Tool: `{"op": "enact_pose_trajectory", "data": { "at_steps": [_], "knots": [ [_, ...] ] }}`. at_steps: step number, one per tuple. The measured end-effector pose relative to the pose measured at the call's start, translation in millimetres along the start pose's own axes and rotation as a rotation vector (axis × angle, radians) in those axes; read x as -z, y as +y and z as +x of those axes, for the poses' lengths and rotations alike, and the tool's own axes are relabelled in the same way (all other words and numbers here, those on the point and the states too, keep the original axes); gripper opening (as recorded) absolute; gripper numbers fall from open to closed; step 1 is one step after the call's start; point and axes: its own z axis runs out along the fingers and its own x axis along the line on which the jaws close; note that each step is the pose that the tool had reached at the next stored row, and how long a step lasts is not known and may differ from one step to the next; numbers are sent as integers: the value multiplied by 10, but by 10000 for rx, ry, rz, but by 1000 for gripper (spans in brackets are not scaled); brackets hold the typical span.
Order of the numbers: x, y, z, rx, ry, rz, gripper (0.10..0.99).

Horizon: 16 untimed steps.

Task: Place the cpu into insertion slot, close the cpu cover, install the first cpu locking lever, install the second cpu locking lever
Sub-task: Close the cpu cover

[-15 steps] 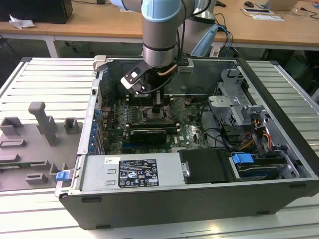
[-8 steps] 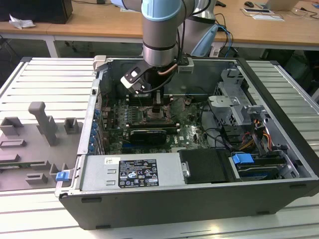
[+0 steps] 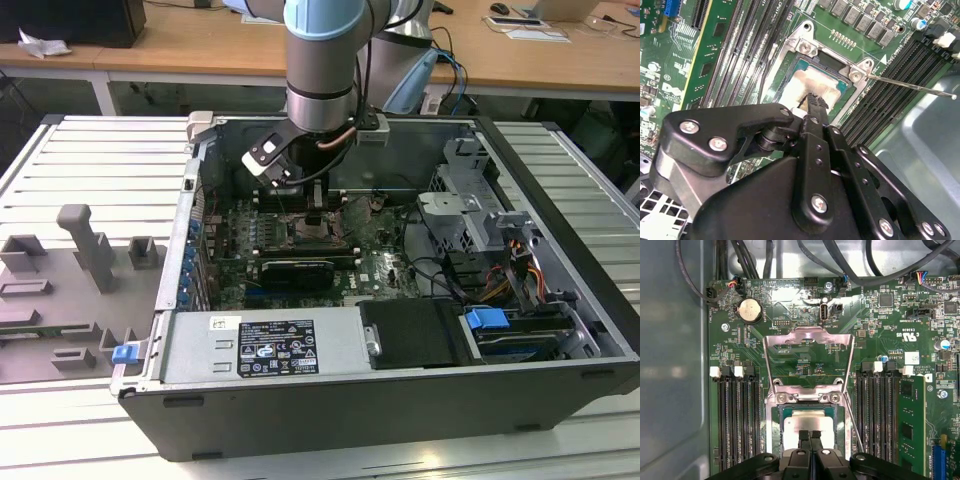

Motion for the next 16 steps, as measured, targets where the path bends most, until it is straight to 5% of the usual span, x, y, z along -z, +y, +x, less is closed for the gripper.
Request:
{"op": "enact_pose_trajectory", "data": {
  "at_steps": [5, 16],
  "knots": [
    [35, 1, 1, 0, 0, 0, 106],
    [272, 8, 6, 2, -19, 0, 106]
  ]
}}
